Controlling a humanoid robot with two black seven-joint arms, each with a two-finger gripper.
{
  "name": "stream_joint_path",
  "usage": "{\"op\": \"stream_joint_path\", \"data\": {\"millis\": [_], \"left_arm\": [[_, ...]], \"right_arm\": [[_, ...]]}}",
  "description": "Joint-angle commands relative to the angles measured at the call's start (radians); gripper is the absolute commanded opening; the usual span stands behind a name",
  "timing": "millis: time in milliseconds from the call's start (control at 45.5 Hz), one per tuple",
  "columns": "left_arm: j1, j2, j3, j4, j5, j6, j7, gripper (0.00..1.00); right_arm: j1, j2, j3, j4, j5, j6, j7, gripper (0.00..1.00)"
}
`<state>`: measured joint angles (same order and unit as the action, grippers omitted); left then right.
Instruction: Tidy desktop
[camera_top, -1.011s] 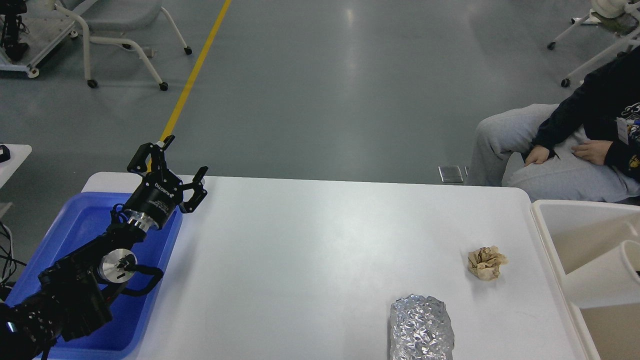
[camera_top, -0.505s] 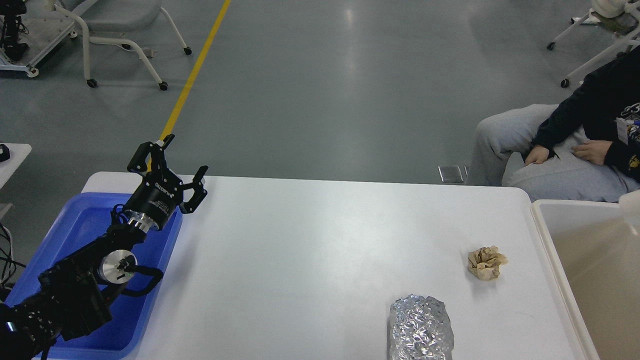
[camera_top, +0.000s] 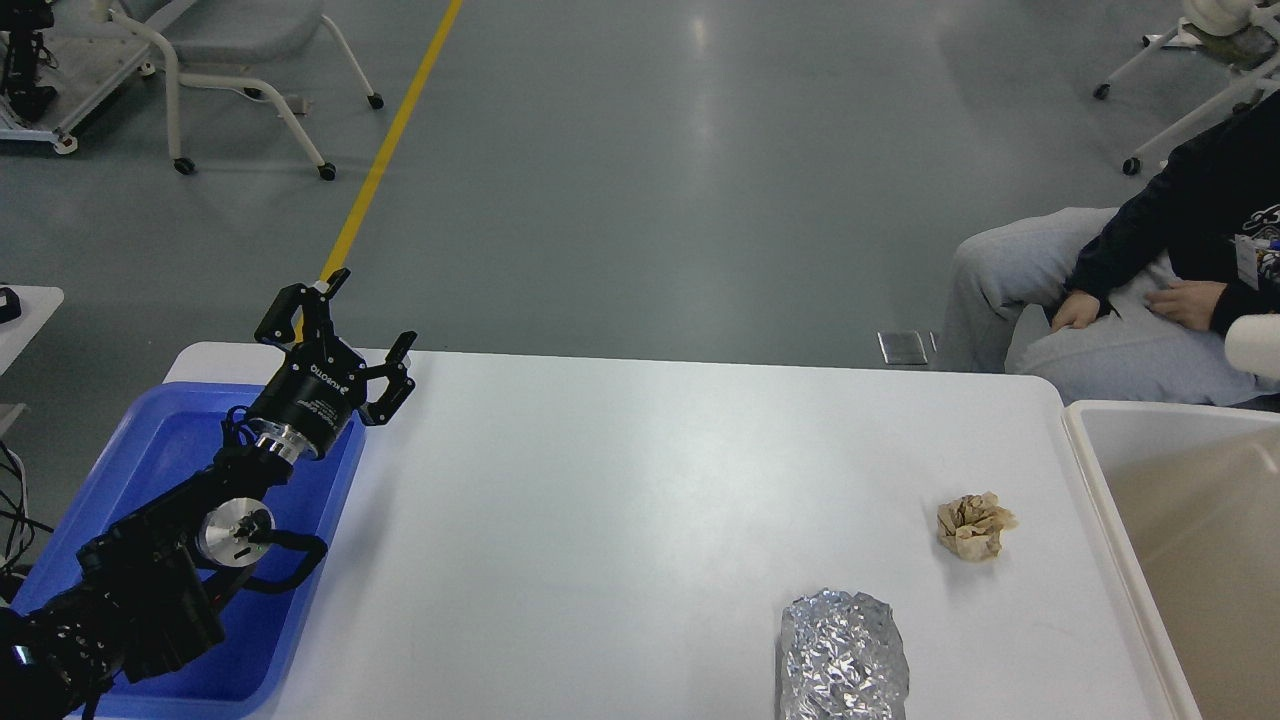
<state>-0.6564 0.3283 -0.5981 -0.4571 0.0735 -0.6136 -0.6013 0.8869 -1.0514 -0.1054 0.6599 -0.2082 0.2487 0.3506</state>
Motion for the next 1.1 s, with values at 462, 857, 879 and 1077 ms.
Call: {"op": "stream_joint_path", "data": {"millis": [462, 857, 879, 1077], "left_arm": [[0.000, 0.000, 0.000, 0.000, 0.000, 0.000, 0.000, 1.00], [0.000, 0.000, 0.000, 0.000, 0.000, 0.000, 0.000, 1.00], [0.000, 0.000, 0.000, 0.000, 0.000, 0.000, 0.000, 1.00], [0.000, 0.000, 0.000, 0.000, 0.000, 0.000, 0.000, 1.00]], "right_arm": [[-0.281, 0.472, 0.180, -0.445, 0.495, -0.204, -0.311, 0.00], [-0.315, 0.504, 0.339, -0.513, 0.497, -0.213, -0.401, 0.00], [-0.315, 0.504, 0.339, -0.514, 0.497, -0.213, -0.401, 0.00], [-0.336, 0.507, 0.342, -0.514, 0.498, -0.213, -0.401, 0.00]]}}
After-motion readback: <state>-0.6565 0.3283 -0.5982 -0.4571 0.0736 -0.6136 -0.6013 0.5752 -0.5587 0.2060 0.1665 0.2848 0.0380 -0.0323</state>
